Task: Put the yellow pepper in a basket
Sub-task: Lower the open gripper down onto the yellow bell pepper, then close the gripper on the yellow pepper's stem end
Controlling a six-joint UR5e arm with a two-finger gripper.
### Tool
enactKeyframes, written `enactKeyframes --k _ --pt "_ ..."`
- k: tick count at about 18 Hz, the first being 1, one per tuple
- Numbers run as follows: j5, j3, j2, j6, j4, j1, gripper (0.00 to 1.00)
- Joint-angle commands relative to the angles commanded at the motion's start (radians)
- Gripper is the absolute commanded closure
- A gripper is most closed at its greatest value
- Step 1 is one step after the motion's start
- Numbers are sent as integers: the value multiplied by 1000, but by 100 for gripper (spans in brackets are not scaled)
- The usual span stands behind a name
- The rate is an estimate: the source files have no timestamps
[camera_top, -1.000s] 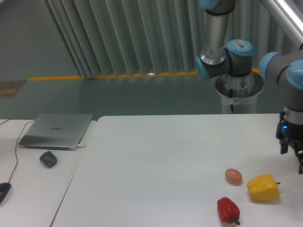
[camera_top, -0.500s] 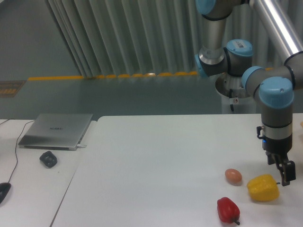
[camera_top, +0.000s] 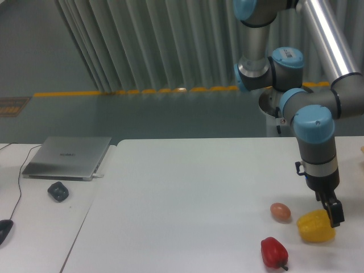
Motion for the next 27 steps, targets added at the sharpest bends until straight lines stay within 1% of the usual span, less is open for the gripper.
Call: enactKeyframes --k 8,13,21,22,23,24,25,26,27 --pt "25 0 -23 -3 2 -3 0" --pt "25 3 -34 -83 2 -11 0" --pt "38 6 -41 -86 2 -18 0" --pt "41 6 -43 -86 2 -22 2" --pt "43 6 -43 -87 2 -23 7" --pt "48 8 -46 -87 0 -25 20" --pt "55 8 -48 -89 0 -25 29" --pt "61 8 -48 -89 0 -25 43" --pt "64 8 -46 -89 -2 -25 49"
